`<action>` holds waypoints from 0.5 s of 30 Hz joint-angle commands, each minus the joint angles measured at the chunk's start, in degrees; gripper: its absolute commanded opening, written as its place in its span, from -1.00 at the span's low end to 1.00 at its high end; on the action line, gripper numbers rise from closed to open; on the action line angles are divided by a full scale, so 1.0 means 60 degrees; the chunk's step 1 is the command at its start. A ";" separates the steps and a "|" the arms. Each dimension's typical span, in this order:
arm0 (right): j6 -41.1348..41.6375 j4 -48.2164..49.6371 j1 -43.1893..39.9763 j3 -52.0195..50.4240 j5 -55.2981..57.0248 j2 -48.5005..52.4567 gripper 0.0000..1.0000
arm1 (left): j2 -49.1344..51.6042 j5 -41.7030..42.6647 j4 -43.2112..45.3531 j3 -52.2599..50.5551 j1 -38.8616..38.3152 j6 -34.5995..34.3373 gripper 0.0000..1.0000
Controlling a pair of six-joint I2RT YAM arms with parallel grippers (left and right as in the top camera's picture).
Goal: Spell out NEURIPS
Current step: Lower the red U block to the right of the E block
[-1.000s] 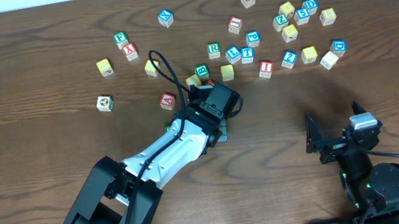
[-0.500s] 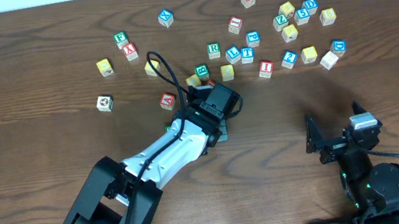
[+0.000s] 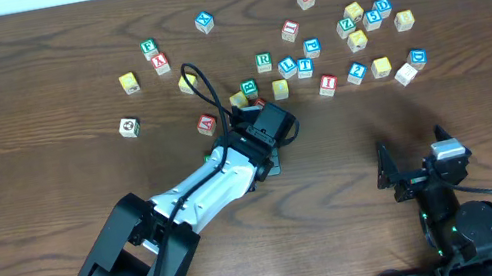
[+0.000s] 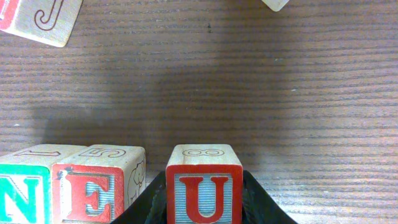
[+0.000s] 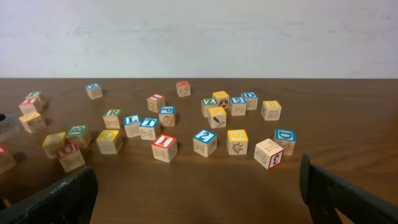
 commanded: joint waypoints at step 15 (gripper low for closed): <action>0.0066 -0.0044 0.0051 -0.0011 -0.0018 -0.0047 0.98 | -0.0036 -0.0193 -0.0120 0.0069 0.0033 0.0193 -0.39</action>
